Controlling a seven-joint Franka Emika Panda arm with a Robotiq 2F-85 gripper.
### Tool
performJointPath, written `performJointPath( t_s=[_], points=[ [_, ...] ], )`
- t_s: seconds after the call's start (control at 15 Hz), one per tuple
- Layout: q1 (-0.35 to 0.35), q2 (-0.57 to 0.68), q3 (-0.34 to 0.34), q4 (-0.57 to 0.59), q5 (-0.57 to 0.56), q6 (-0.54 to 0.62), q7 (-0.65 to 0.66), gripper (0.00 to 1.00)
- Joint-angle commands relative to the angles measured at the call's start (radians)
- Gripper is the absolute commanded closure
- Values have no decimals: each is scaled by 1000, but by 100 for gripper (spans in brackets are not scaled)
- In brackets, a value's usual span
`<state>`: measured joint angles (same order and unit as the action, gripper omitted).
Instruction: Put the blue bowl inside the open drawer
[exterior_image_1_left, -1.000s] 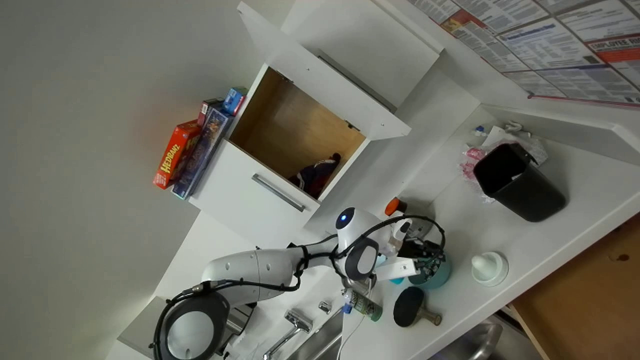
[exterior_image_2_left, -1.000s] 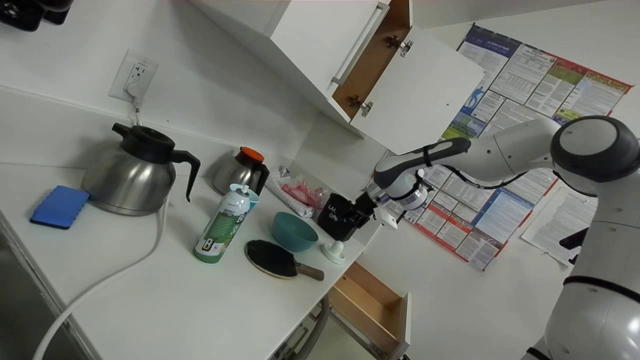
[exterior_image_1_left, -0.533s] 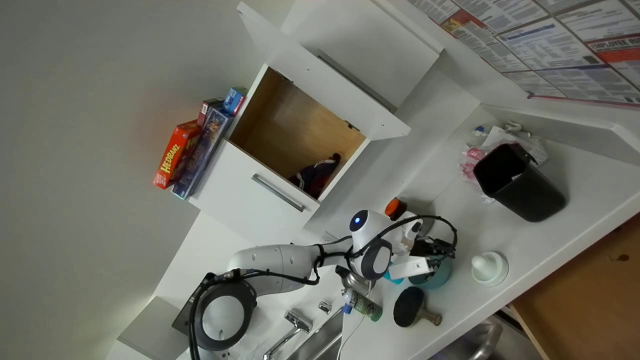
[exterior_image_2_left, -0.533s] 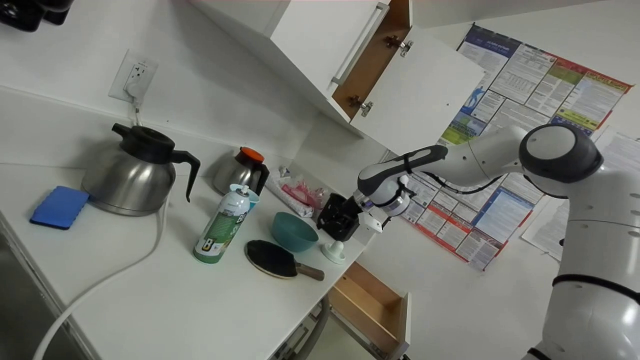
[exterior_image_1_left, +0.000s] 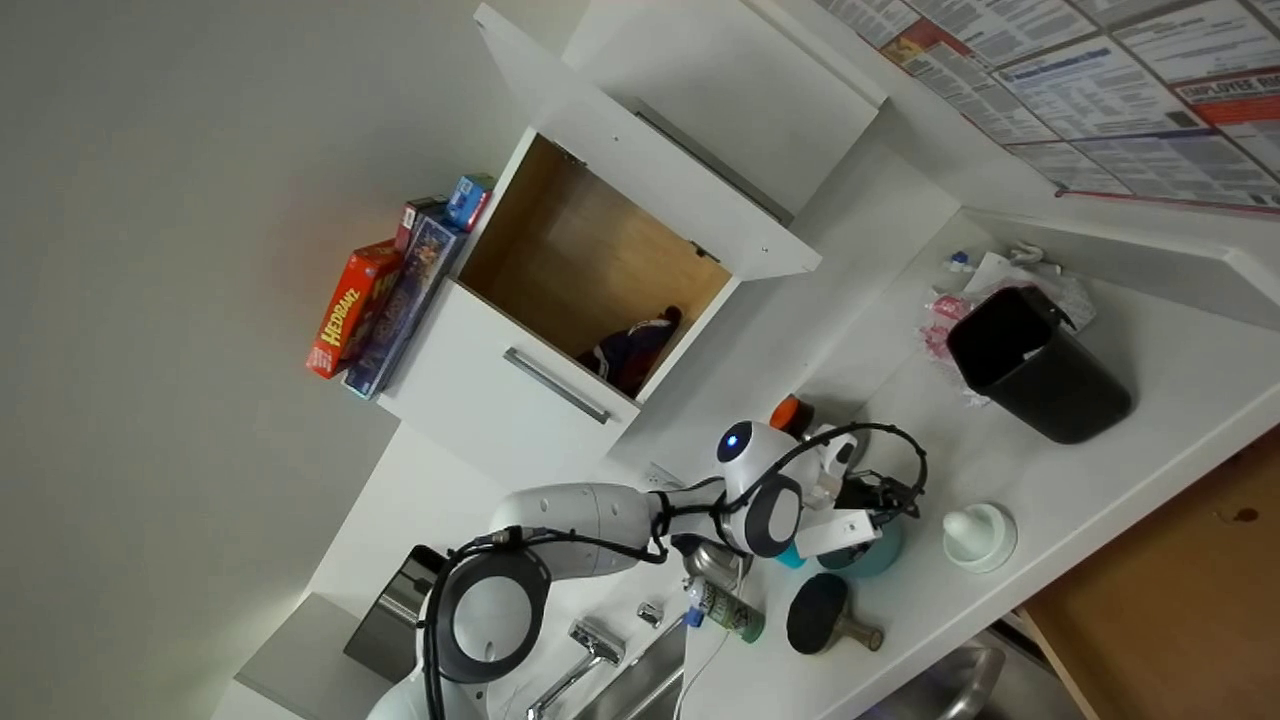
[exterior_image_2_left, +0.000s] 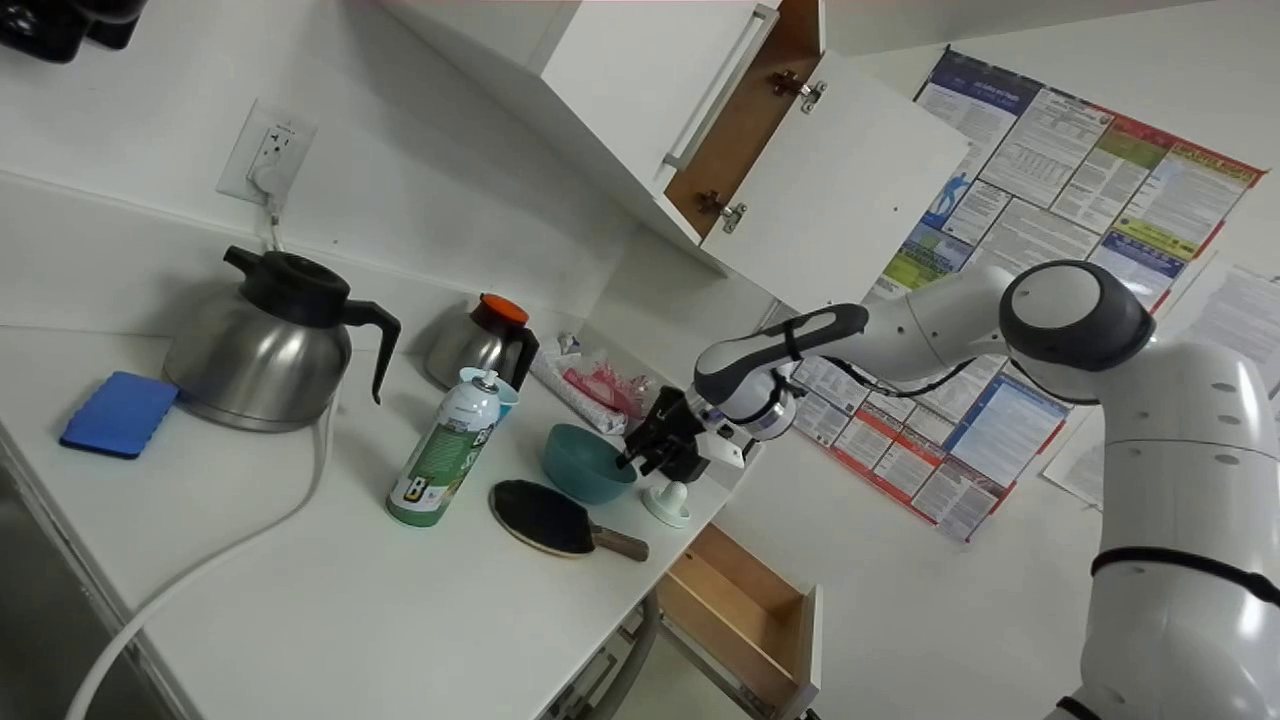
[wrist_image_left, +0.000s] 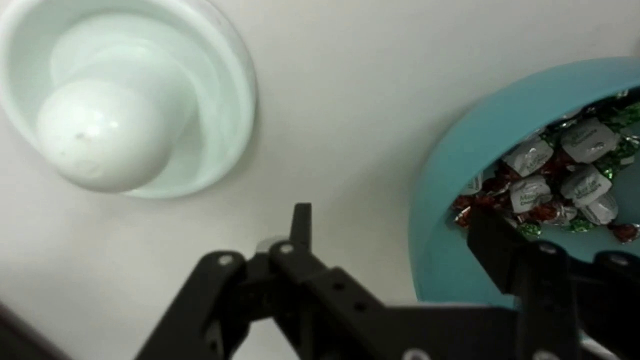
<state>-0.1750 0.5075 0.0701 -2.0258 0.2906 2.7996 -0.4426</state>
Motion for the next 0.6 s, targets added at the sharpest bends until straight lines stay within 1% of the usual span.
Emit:
performJointPath(
  t_s=[0.0,0.2,0.27,0.4,0.47,0.53],
  points=[
    [-32,23,30,36,-42,-2,34,51],
    [-48,26,46,44,-37,-6,28,73],
    [-53,27,52,47,-35,-7,25,82],
    [-60,27,61,49,-35,-8,25,95],
    [-61,28,64,49,-36,-8,25,100],
    [-61,28,66,50,-37,-9,25,100]
  ],
)
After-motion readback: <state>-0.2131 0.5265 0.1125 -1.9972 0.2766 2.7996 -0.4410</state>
